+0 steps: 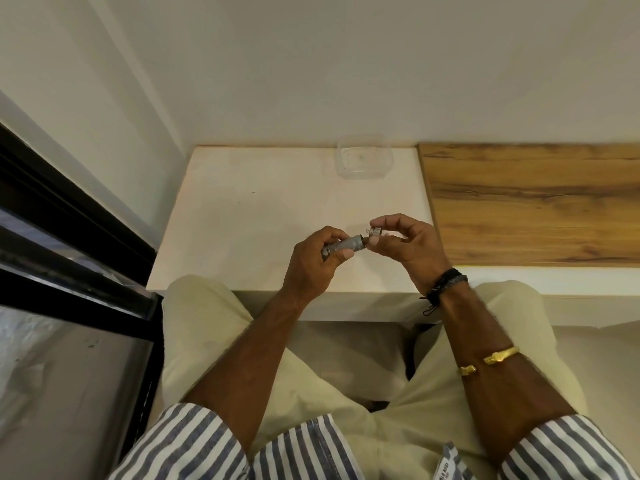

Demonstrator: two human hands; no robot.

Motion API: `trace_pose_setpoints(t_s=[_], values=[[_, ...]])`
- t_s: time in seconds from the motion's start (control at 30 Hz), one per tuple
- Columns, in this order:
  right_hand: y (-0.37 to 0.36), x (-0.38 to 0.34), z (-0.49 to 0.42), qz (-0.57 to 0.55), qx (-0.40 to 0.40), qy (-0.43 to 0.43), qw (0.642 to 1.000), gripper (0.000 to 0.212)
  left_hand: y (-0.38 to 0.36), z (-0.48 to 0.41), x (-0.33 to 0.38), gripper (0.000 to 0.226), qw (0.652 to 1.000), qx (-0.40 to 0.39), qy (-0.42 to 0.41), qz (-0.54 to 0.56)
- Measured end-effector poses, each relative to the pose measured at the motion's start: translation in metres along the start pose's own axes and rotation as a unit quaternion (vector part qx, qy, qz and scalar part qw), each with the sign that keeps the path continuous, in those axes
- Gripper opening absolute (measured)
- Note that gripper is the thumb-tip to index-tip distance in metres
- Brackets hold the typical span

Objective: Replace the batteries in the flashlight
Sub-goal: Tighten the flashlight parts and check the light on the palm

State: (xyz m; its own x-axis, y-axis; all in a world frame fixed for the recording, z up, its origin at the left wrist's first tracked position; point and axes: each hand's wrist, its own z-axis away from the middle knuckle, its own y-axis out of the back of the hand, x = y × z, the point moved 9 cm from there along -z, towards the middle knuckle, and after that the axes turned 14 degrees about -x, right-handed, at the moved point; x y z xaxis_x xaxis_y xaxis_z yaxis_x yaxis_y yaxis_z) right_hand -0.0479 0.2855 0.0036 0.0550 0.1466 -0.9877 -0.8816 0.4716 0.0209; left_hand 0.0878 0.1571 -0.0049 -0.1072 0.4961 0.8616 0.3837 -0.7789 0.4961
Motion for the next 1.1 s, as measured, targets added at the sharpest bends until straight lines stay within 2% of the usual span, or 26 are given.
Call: trace_pose_setpoints(t_s=[0.27,0.63,0.9,1.1], values=[[-0.002,-0.012,-0.002,0.150,-0.002,0.040,0.988,0.030,0.001,0.000,0.001,0.022,1.000,0.005,-0.008,-0.018],[0.005,-0.012,-0.003,0.158,0.013,0.060,0.986,0.031,0.002,-0.001,-0.002,0.023,1.000,0.015,-0.001,0.005],[-0.010,-0.023,-0.001,0.272,-0.017,0.093,0.958,0.029,0.002,-0.001,0.002,0.022,1.000,0.009,-0.019,0.009],[-0.011,-0.021,-0.002,0.292,-0.038,0.086,0.952,0.031,-0.001,-0.001,-0.002,0.022,1.000,-0.008,-0.010,0.003]])
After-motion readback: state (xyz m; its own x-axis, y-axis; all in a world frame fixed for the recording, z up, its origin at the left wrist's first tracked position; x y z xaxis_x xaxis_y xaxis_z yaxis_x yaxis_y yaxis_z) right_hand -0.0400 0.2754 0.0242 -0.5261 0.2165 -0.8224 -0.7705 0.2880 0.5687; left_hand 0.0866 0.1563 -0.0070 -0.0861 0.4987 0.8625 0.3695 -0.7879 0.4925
